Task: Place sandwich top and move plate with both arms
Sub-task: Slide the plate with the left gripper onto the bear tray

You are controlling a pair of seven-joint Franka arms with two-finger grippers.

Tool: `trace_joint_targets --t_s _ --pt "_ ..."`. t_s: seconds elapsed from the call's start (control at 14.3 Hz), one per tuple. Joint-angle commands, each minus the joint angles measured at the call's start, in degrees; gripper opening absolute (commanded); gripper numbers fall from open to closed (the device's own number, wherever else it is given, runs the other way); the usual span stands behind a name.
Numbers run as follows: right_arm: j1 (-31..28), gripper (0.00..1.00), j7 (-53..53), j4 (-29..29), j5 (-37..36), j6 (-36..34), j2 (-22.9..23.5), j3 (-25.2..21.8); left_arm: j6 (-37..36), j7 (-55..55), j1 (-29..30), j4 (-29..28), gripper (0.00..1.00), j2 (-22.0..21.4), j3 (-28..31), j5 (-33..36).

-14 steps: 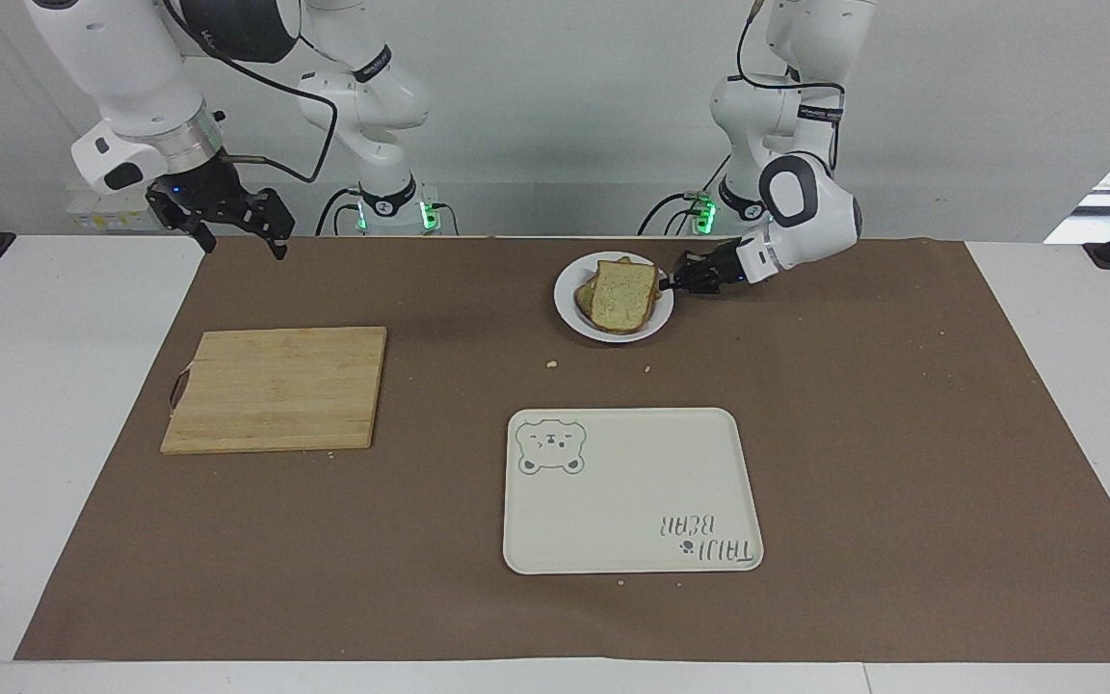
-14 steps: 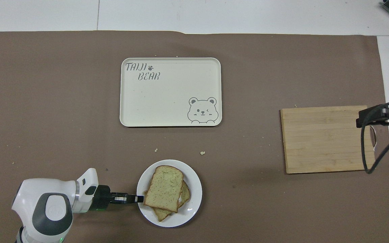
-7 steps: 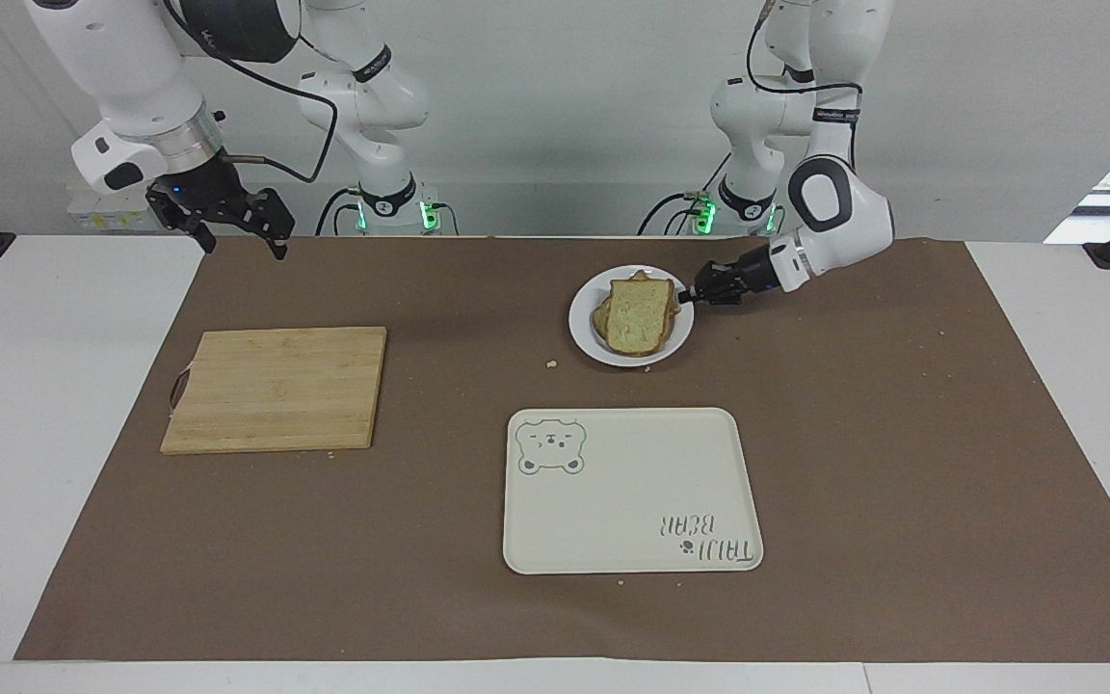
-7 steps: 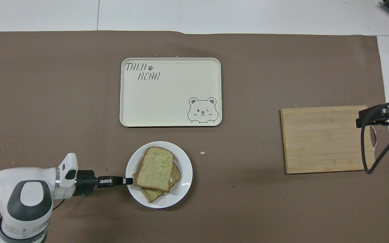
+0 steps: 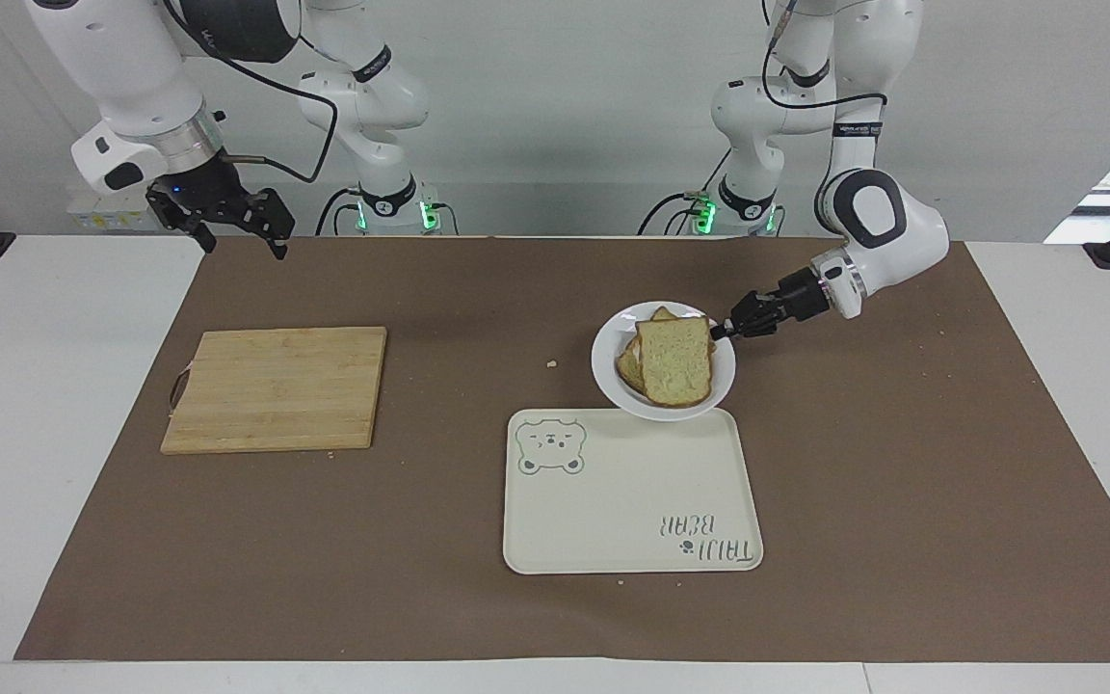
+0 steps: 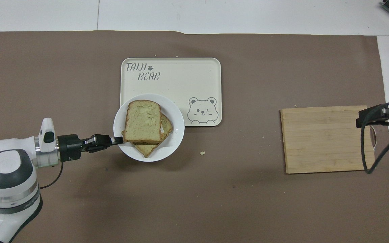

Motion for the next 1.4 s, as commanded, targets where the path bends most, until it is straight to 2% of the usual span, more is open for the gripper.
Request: trace_joint_targets --t_s 0.0,0.21,0.49,0.63,0.7,0.77,0.84,0.91,0.98,1.19,1.33 --pt "-0.5 1.0 -1.4 -1.3 -0.1 1.3 -0.9 0.3 6.0 -3.9 -1.7 9.8 0.0 6.9 -0.8 -3.4" --pt "-0.5 1.0 -1.4 -1.3 -0.1 1.3 -0.9 0.3 20.9 -10.9 -8.6 18.4 0.0 14.5 -1.8 -5.0" --pt "-0.5 1.0 -1.4 -1.3 -0.1 1.2 -0.9 0.3 24.4 -11.7 -11.9 25.8 0.0 23.3 -2.4 -6.3" --pt "-0.5 1.0 -1.4 -1.3 -0.1 1.3 -0.9 0.3 27.8 -11.7 -13.7 26.2 0.0 24.3 -2.6 -5.8" --pt "-0.5 1.0 -1.4 -1.3 -0.1 1.3 -0.9 0.3 27.0 -11.7 -13.7 26.2 0.27 24.2 -2.6 -5.2" --pt "-0.5 1.0 -1.4 -1.3 -0.1 1.3 -0.9 0.3 25.7 -11.9 -13.7 26.3 0.46 24.0 -2.5 -4.5" --pt "-0.4 1.0 -1.4 -1.3 -0.1 1.3 -0.9 0.3 24.2 -12.1 -13.5 25.8 0.53 23.1 -2.3 -4.1" --pt "-0.5 1.0 -1.4 -1.3 -0.1 1.3 -0.9 0.3 23.7 -12.4 -13.2 25.4 0.64 21.7 -2.3 -4.0" --pt "-0.5 1.0 -1.4 -1.3 -0.1 1.3 -0.9 0.3 23.8 -12.7 -13.1 25.3 0.83 20.9 -2.0 -3.7" --pt "-0.5 1.0 -1.4 -1.3 -0.1 1.3 -0.9 0.3 23.7 -12.7 -12.9 23.7 0.99 18.0 -1.6 -0.2" --pt "-0.5 1.0 -1.4 -1.3 -0.1 1.3 -0.9 0.3 23.5 -12.8 -12.3 23.0 1.0 16.1 -0.7 4.5"
